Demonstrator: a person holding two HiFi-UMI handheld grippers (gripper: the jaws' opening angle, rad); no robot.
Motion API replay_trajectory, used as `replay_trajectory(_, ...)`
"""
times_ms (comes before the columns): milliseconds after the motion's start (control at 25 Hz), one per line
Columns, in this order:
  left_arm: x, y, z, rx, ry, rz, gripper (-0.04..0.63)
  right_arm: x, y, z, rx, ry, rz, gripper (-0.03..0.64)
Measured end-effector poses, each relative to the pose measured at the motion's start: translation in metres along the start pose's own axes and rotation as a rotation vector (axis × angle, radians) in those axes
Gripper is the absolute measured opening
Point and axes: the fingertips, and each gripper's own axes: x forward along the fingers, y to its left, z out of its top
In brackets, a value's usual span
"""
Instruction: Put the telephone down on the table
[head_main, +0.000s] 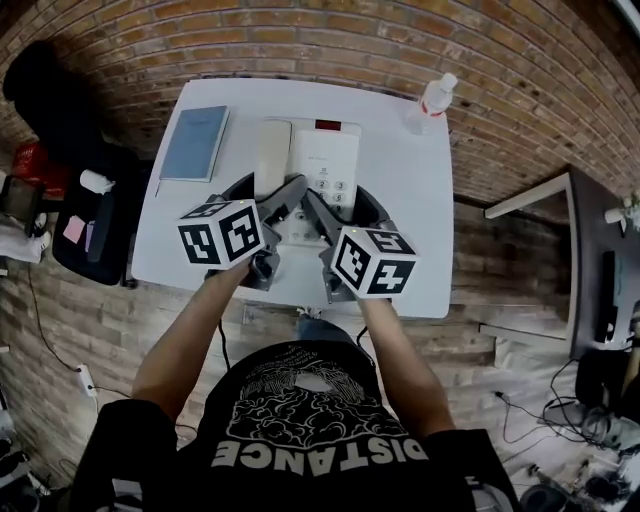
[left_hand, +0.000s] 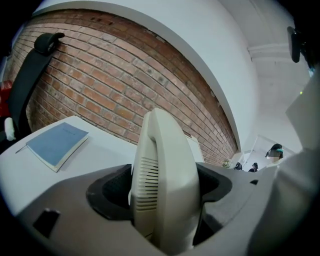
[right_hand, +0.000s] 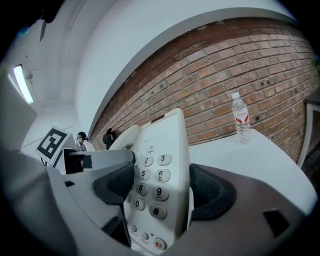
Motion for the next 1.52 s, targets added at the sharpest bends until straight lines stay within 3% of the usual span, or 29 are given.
replay_trajectory(560, 0.067, 0.054, -0.01, -0.062, 0.104, 0.08, 0.377, 0.071, -0.047, -0.018, 0.083, 0.125, 0.014, 0.346)
replay_trajectory(1280, 0.128, 0.14, -0.038, -0.185, 0.278, 0.024, 0.377, 0.153, -0.076, -0.062, 0.148, 0.219, -0.126, 0.347)
replay_trajectory(1520, 0.136, 0.156, -0.038, -0.208, 0.293, 0.034, 0.377, 0.171, -0.079, -0.067, 0.153, 0.208, -0.128, 0.347)
